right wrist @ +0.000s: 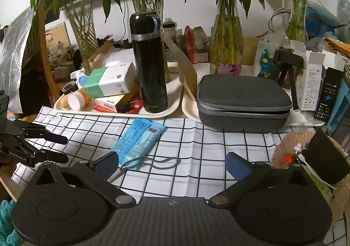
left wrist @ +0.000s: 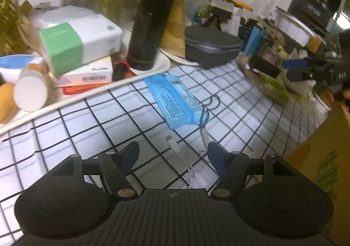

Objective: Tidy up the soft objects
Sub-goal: 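Lower the left tool and grasp the thin white stick beside the blue packet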

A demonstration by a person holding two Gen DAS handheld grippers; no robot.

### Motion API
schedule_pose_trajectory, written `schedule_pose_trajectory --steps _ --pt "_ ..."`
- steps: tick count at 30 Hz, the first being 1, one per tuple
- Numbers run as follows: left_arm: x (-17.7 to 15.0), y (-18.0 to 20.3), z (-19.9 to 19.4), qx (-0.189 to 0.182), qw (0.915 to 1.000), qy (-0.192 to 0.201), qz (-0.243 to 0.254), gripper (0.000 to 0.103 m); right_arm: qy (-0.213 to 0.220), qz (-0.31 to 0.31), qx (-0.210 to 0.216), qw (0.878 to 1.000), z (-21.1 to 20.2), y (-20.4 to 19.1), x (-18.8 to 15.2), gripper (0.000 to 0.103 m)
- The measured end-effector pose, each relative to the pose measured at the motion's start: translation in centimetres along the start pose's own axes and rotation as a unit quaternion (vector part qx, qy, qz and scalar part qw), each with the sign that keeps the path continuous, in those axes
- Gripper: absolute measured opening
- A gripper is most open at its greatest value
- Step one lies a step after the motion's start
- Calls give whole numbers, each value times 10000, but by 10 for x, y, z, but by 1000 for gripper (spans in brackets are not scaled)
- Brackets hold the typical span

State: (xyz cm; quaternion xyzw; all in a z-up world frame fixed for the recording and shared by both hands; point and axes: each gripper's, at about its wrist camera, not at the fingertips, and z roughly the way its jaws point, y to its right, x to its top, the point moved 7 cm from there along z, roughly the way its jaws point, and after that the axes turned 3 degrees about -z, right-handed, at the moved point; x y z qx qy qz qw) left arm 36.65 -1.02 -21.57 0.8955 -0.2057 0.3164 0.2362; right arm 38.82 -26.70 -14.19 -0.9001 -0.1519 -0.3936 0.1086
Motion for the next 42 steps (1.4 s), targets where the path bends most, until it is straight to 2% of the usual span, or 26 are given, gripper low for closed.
schedule_pose_trajectory --steps 2,8,11,15,18,20,23,28,30,32,34,40,42 --pt "-3 1 9 -34 9999 -121 101 58 -23 -13 -4 10000 3 0 1 103" --pt "-12 8 30 -80 9983 -338 458 52 -54 -60 -11 10000 8 -1 5 103" --pt "-15 12 39 -117 9974 -392 586 46 -32 -88 3 10000 8 -3 7 103" --pt "-14 16 43 -8 9963 -275 820 41 -27 -173 1 9998 8 -6 8 103" --pt "-14 19 44 235 9933 -246 1103 30 -52 -198 -10 9998 9 -5 7 103" --pt "-14 20 45 467 9896 -266 1338 17 -78 -228 -49 9997 10 -5 6 103" --pt "-13 18 44 672 9853 -331 1533 7 -95 -247 -76 9996 9 -4 5 103" --pt "-13 17 42 774 9822 -385 1670 9 -108 -329 -104 9993 9 -5 3 103" --pt "-14 19 43 702 9827 -442 1655 18 -115 -347 -123 9993 9 -4 3 103" --pt "-15 21 44 610 9833 -524 1630 34 -119 -344 -125 9993 9 -4 2 103" --pt "-16 20 44 677 9828 -548 1631 39 -122 -352 -132 9992 8 -4 2 103" --pt "-17 14 41 731 9831 -673 1540 39 -160 -390 -162 9990 8 -3 1 103" --pt "-18 16 40 712 9823 -718 1579 30 -158 -406 -170 9989 8 -3 1 103"
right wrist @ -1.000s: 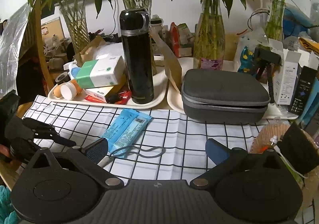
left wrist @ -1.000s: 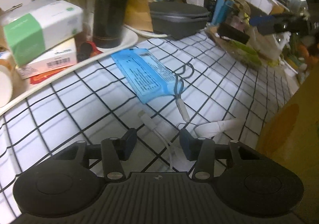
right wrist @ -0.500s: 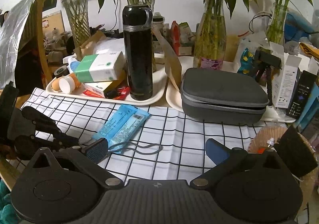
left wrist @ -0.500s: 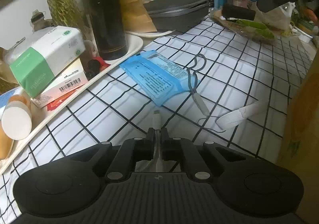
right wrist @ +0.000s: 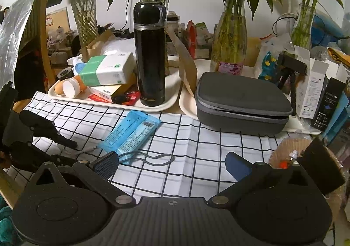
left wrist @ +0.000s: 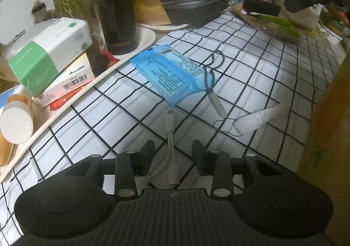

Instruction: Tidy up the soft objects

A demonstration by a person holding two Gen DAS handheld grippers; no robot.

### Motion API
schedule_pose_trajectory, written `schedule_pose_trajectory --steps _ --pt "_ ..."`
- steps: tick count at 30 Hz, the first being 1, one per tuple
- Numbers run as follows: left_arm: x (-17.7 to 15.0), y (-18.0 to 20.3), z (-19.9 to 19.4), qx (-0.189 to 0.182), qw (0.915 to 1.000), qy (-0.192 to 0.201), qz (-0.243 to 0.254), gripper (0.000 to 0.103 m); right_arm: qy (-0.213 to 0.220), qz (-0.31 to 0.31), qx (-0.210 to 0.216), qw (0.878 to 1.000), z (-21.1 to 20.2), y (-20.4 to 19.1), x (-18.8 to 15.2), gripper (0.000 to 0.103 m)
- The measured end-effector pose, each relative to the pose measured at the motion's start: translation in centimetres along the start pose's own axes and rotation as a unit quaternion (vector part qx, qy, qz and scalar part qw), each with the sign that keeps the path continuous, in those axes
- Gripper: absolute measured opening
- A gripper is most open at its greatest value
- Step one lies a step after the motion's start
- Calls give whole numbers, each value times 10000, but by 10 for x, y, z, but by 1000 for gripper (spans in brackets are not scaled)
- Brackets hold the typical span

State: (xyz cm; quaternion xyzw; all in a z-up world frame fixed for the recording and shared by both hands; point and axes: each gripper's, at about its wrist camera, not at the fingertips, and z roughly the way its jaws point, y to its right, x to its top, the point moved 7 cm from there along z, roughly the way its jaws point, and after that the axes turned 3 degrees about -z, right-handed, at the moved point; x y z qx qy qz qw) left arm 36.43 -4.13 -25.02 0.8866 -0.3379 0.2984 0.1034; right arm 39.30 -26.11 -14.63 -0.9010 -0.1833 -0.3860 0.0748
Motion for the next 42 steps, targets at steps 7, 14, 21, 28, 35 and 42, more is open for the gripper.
schedule_pose_trajectory --steps 7,14,21,28,35,42 --pt "-1 -4 -2 228 9995 -215 51 5 -36 -84 4 10000 0 -4 0 103" --pt "6 -21 -25 500 9978 37 -430 3 -141 -76 -1 9999 6 -2 -5 103" --pt "10 -32 -53 794 9923 362 -875 3 -206 35 -20 9998 14 3 -7 103" --pt "12 -30 -84 1064 9851 690 -1164 3 -284 123 185 9993 24 -2 -2 103" --pt "11 -38 -105 1148 9769 977 -1516 3 -625 -176 461 9968 45 -13 -5 103" --pt "12 -45 -105 1043 9746 1030 -1693 3 -828 -652 1148 9878 65 -25 -18 96"
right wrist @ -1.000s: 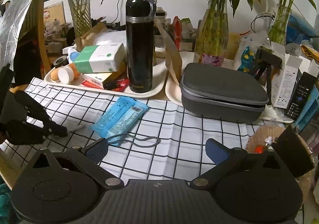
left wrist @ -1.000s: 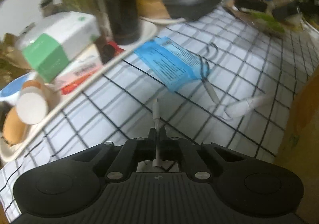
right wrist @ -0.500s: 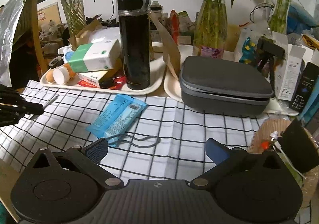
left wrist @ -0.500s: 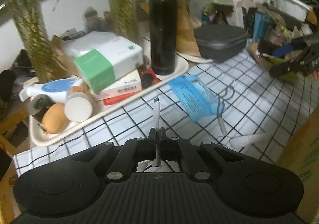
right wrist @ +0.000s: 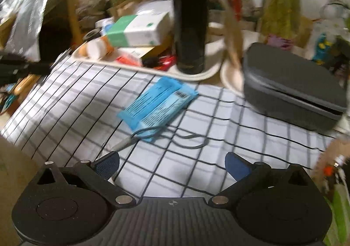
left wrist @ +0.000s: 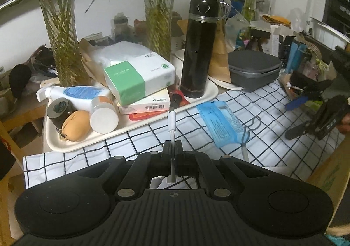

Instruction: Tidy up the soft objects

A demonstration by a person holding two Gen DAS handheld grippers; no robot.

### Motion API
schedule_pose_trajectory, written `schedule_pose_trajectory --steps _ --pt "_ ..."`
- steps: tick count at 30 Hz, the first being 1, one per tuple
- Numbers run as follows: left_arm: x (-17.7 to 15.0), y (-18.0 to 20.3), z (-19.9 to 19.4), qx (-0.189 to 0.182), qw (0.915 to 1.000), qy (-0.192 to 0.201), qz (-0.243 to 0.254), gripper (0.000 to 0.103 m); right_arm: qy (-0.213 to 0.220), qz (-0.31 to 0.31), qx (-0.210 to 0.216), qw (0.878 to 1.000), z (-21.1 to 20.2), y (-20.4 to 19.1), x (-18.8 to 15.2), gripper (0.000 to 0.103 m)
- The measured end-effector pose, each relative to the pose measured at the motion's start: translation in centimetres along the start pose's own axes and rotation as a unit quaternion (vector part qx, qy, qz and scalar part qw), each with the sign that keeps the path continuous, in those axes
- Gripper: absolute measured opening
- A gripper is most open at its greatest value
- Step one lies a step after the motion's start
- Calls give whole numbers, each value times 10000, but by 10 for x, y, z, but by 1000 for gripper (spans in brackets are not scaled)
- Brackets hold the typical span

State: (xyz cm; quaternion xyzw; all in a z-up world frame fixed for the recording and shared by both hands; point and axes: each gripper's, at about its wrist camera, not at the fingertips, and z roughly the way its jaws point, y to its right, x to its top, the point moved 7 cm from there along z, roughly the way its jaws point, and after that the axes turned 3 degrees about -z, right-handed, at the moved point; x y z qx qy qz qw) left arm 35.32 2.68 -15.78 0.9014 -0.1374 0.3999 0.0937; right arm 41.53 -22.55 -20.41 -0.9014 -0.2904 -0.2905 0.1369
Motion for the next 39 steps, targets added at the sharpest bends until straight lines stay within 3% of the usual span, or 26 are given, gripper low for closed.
schedule_pose_trajectory --steps 2,5,10,16,20,24,29,32,36,39 --pt "-1 1 1 -45 10000 -34 -24 3 -147 -171 105 9997 9 -2 -3 81" --pt "-1 2 4 -128 9999 -67 -41 3 -313 -282 446 9981 20 -8 -7 69" --pt "-3 4 5 -199 9997 -105 -15 3 -445 -605 1112 9910 29 -27 -8 66" --pt "-4 3 7 -234 9995 -192 -59 3 -608 -876 1722 9793 41 -44 -6 48" --pt "-5 2 9 -235 9994 -248 -87 3 -727 -1042 2020 9711 48 -54 -10 43" --pt "-5 1 8 -242 9994 -243 -111 3 -831 -1128 2155 9664 54 -60 -12 38" --pt "-6 2 8 -241 9994 -250 -91 3 -934 -1163 2329 9610 57 -66 -14 12" --pt "-6 2 9 -245 9993 -254 -81 3 -912 -1194 2329 9608 56 -68 -14 6" --pt "-6 2 8 -225 9994 -240 -73 3 -688 -1342 1957 9690 50 -59 -8 4" --pt "-5 2 8 -220 9995 -216 -68 3 -502 -1529 1425 9766 37 -48 1 4"
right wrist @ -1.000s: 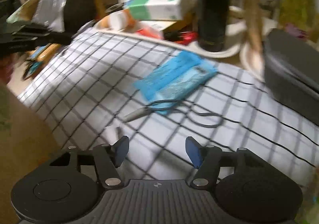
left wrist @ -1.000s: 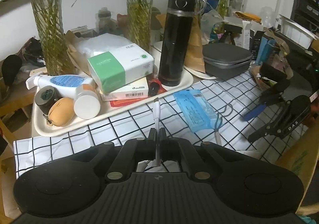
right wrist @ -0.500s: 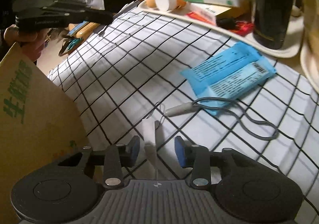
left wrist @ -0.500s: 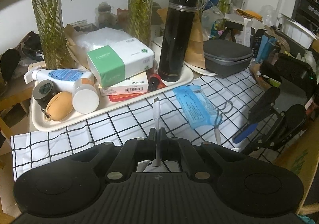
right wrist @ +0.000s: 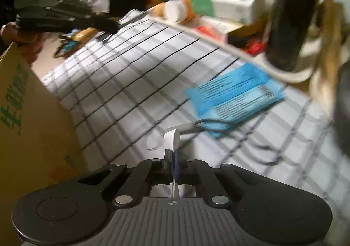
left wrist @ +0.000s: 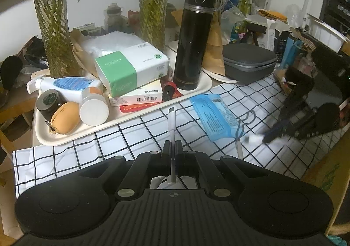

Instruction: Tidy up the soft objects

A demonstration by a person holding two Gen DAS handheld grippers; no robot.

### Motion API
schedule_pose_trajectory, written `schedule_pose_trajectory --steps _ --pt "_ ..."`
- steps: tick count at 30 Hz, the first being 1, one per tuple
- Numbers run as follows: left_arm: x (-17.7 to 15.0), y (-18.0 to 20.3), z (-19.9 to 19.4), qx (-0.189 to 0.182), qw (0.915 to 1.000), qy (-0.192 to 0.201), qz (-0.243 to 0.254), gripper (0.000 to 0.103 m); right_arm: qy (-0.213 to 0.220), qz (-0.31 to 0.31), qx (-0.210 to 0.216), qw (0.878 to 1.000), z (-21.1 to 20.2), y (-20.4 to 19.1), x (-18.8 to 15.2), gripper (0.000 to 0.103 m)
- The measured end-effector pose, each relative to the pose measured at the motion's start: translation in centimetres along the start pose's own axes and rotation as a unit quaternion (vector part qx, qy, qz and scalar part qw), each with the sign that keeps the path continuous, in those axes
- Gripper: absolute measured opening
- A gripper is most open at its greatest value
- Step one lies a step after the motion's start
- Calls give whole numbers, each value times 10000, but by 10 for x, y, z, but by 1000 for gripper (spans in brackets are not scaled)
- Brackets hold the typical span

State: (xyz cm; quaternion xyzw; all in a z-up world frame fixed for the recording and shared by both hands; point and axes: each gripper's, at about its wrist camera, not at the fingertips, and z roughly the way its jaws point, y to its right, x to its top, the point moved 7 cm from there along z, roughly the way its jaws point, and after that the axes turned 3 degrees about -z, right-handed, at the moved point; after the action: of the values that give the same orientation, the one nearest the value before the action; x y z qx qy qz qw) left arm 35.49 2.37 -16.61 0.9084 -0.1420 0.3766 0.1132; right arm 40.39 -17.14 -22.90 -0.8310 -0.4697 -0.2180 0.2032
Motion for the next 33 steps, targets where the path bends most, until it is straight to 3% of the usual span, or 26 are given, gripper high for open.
schedule_pose_trajectory --steps 5,8,12,15,22,27,33 --pt "1 0 0 1 10000 6 21 3 -75 -532 -929 9942 -21 4 3 4" --pt "1 1 1 10 10000 13 43 3 -403 -764 -1130 9898 -14 5 -6 5" --pt "3 1 -1 41 9999 102 19 3 -522 -740 -956 9913 -8 1 -12 8" --pt "3 0 -1 40 9999 102 15 3 -514 -821 -1073 9895 -10 1 -11 20" --pt "2 2 -1 0 10000 79 37 3 -562 -439 -772 9945 -8 6 -16 45" --pt "2 1 -1 14 10000 89 16 3 -592 -67 -349 9976 -5 11 -23 46" --pt "2 -1 -2 12 9999 105 -21 3 -907 -393 -402 9943 4 3 -36 40"
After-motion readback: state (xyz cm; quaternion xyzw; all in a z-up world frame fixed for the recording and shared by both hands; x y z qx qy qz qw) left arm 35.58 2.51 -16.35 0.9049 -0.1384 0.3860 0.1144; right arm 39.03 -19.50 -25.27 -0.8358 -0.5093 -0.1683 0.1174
